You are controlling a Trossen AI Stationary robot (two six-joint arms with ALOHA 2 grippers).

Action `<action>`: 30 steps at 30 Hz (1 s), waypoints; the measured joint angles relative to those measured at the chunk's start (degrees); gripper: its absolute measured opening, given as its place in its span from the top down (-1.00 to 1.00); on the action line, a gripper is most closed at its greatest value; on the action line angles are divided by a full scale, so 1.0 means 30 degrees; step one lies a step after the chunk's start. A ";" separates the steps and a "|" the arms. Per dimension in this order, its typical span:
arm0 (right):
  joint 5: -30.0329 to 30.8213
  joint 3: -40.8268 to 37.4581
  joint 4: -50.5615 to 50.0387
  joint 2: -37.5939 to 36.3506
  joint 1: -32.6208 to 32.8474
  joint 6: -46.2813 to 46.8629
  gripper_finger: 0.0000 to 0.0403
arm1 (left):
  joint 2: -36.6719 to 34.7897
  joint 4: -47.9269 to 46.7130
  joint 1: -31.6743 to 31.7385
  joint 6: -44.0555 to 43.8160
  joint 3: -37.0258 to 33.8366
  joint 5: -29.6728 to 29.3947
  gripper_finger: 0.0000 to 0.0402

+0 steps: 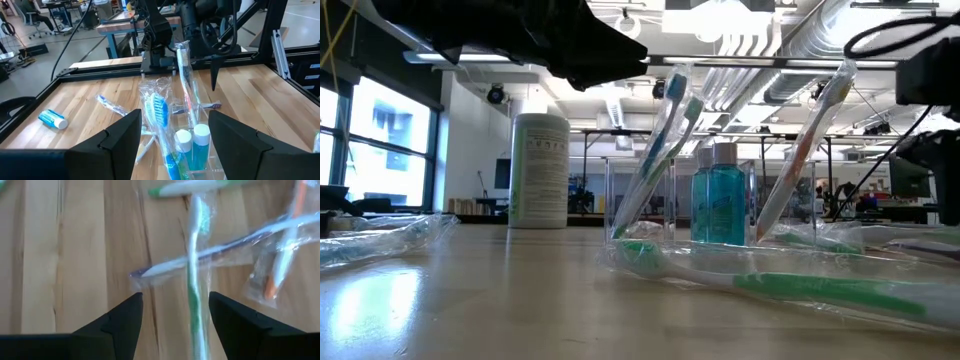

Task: Pick & Place toothbrushing station
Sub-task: Put the green toothbrush into the right section of the transparent organizer

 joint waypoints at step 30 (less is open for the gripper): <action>0.0194 -0.2629 0.1694 -0.0044 0.0000 -0.0947 -0.09 | 0.0000 -0.0405 0.0000 -0.0037 -0.0001 -0.0021 -0.13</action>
